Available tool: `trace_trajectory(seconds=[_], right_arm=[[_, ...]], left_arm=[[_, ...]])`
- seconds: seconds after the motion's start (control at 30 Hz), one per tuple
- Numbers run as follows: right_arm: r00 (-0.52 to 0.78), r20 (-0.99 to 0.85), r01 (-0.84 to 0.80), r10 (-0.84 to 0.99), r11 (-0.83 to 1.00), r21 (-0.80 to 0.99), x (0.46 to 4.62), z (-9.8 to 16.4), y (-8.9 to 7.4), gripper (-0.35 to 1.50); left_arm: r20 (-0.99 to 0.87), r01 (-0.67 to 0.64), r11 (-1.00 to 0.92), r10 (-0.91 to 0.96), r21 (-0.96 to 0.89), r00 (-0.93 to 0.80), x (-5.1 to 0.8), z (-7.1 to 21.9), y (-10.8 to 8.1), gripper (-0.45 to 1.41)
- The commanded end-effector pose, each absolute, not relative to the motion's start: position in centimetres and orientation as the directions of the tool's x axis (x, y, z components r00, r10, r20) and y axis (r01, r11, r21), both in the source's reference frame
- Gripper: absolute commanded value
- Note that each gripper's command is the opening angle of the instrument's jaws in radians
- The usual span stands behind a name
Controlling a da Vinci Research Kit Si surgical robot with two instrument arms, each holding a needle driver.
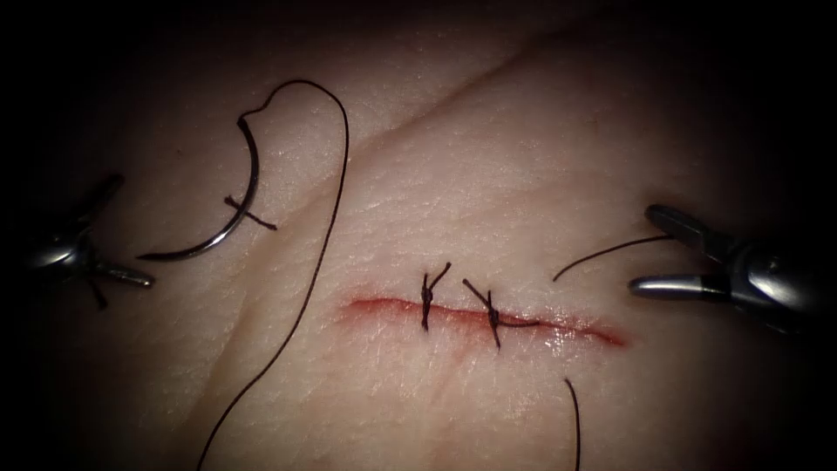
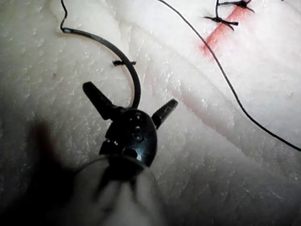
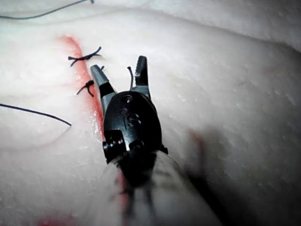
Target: Wound Closure
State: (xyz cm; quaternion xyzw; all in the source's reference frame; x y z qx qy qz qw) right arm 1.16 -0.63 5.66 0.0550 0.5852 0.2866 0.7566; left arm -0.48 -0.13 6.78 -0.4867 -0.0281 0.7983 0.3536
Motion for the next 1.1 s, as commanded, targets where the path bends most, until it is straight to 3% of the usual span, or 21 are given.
trace_trajectory(seconds=[0.03,0.3,0.33,0.47,0.6,0.7,0.77,0.9,1.1], right_arm=[[0.150,-0.854,-0.367,0.499,0.830,0.421,1.22,5.7,-0.7,1.23],[0.150,-0.855,-0.354,0.497,0.834,0.423,1.09,5.7,-0.7,1.23],[0.149,-0.855,-0.353,0.497,0.834,0.424,1.08,5.7,-0.7,1.23],[0.151,-0.854,-0.351,0.497,0.835,0.424,1.03,5.6,-0.7,1.23],[0.153,-0.854,-0.345,0.497,0.837,0.424,0.99,5.6,-0.8,1.23],[0.153,-0.855,-0.341,0.496,0.838,0.425,0.96,5.6,-0.8,1.23],[0.150,-0.856,-0.340,0.495,0.839,0.426,0.92,5.5,-0.8,1.23],[0.141,-0.858,-0.340,0.493,0.839,0.426,0.86,5.5,-0.9,1.23],[0.135,-0.861,-0.339,0.491,0.839,0.425,0.78,5.4,-0.9,1.23]], left_arm=[[-0.749,-0.542,-0.749,0.594,-0.382,-0.293,-0.48,6.8,-0.2,1.36],[-0.797,-0.475,-0.845,0.455,-0.246,-0.397,-0.47,6.3,-0.4,1.08],[-0.816,-0.446,-0.861,0.431,-0.245,-0.385,-0.57,6.2,-0.5,0.93],[-0.894,-0.353,-0.913,0.322,-0.206,-0.312,-1.05,5.9,-0.6,-0.05],[-0.959,-0.305,-0.943,0.202,-0.136,-0.197,-1.54,5.8,-0.6,-0.26],[-0.974,-0.224,-0.970,0.140,-0.099,-0.178,-1.94,5.7,-0.6,-0.25],[-0.970,-0.198,-0.979,0.098,-0.054,-0.221,-2.24,5.8,-0.7,0.00],[-0.953,-0.152,-0.987,-0.003,0.052,-0.303,-2.77,5.8,-0.8,0.31],[-0.927,-0.105,-0.976,-0.142,0.188,-0.346,-3.42,5.8,-0.9,0.37]])
